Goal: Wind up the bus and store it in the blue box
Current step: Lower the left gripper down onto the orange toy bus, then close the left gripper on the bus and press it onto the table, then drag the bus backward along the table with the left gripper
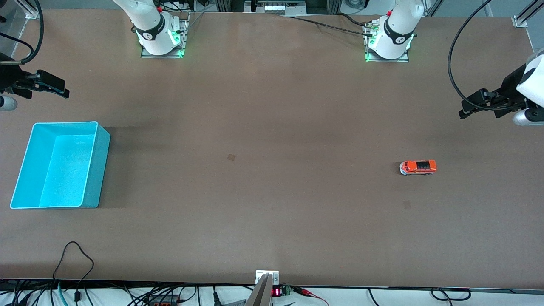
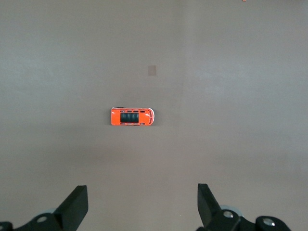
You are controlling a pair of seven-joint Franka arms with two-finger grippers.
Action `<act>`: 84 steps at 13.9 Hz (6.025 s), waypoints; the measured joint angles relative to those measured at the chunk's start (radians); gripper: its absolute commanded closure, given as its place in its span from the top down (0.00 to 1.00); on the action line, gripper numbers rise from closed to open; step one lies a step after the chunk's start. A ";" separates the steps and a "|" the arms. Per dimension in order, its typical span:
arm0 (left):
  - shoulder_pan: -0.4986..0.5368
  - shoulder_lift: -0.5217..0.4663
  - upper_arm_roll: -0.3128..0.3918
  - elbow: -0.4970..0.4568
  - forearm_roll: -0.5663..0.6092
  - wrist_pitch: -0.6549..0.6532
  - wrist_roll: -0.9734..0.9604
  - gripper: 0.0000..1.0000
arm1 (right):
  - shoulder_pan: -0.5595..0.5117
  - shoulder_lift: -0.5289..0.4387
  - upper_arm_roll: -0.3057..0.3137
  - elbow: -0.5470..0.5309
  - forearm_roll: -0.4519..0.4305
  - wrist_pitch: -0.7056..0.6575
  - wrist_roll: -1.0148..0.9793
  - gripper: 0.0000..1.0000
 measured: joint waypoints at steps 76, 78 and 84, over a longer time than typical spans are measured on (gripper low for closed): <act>0.101 0.448 -0.019 -0.458 0.112 0.951 1.544 0.31 | 0.000 0.000 -0.003 0.003 0.000 0.002 0.000 1.00; 0.103 0.448 -0.019 -0.458 0.112 0.951 1.544 0.31 | 0.000 0.000 -0.003 0.003 0.000 0.002 0.000 1.00; 0.186 0.459 -0.019 -0.442 0.113 0.945 1.644 0.31 | 0.000 0.000 -0.003 0.003 0.000 0.002 0.000 1.00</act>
